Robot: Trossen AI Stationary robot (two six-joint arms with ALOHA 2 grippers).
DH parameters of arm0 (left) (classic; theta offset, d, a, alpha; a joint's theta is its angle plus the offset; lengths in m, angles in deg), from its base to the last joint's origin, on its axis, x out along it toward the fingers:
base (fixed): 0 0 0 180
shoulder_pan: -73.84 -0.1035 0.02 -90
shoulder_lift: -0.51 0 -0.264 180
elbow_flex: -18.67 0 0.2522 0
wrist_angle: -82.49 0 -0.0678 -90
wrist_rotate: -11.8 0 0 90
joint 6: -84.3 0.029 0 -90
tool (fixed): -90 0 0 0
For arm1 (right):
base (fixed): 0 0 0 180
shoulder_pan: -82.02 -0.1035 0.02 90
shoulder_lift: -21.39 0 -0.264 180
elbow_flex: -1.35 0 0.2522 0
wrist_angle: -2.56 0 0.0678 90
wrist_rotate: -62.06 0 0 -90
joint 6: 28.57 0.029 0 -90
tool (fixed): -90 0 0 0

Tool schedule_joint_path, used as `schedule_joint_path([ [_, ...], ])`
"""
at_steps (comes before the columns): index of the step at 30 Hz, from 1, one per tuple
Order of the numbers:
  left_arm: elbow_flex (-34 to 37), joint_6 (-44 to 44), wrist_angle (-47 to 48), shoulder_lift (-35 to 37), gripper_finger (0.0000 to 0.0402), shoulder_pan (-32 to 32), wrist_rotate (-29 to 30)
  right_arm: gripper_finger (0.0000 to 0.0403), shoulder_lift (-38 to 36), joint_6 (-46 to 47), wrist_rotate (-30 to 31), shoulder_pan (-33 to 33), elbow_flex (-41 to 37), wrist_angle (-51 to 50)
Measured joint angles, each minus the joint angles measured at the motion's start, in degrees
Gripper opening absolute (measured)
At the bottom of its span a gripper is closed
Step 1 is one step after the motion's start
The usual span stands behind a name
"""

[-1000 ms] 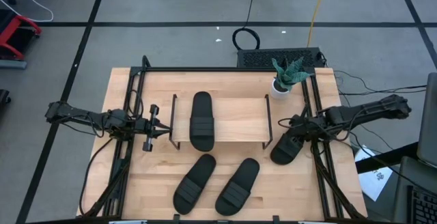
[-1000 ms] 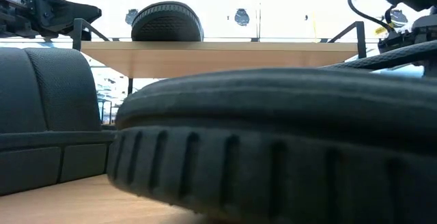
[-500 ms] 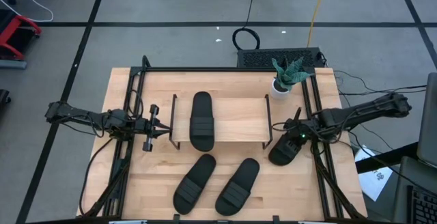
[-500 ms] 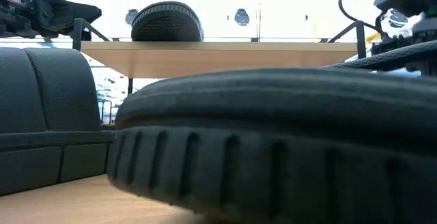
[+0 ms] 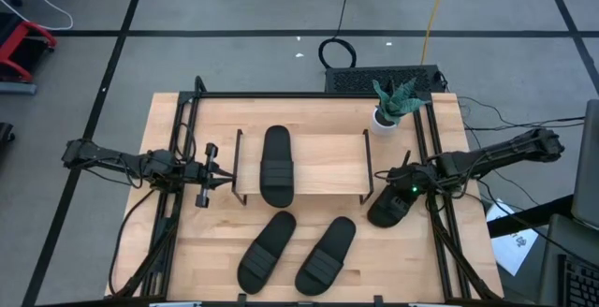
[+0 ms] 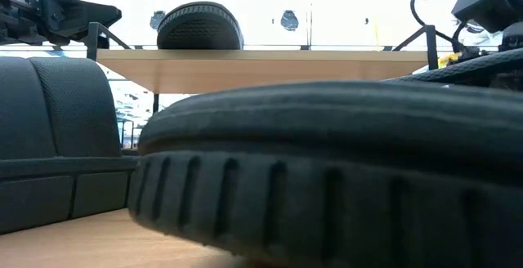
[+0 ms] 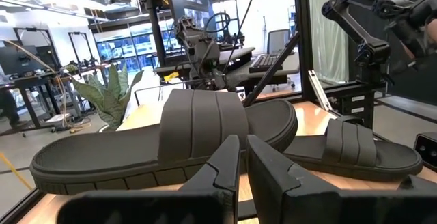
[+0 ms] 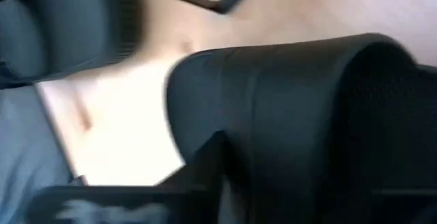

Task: Pick and place slides into the shelf
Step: Put the top black slide on the shelf

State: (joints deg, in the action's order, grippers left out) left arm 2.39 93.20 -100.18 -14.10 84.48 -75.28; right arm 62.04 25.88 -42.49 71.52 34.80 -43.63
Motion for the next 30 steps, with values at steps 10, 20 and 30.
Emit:
schedule_joint_path([
  [10, 0.00, -0.19, -0.15, 0.00, 0.0033, 0.00, 0.00, 0.0006, -4.02, -2.30, -3.68, -0.09, 2.21, 0.51],
  [20, 0.00, -0.72, -0.17, 0.00, 0.0033, 0.00, 0.00, 0.0003, -4.63, -9.26, -3.75, -2.17, 13.41, -8.56],
  [30, 0.00, -0.89, -0.13, 0.00, 0.0033, 0.00, 0.00, 0.0001, -4.03, -7.47, -4.63, -13.13, 15.34, -3.67],
])
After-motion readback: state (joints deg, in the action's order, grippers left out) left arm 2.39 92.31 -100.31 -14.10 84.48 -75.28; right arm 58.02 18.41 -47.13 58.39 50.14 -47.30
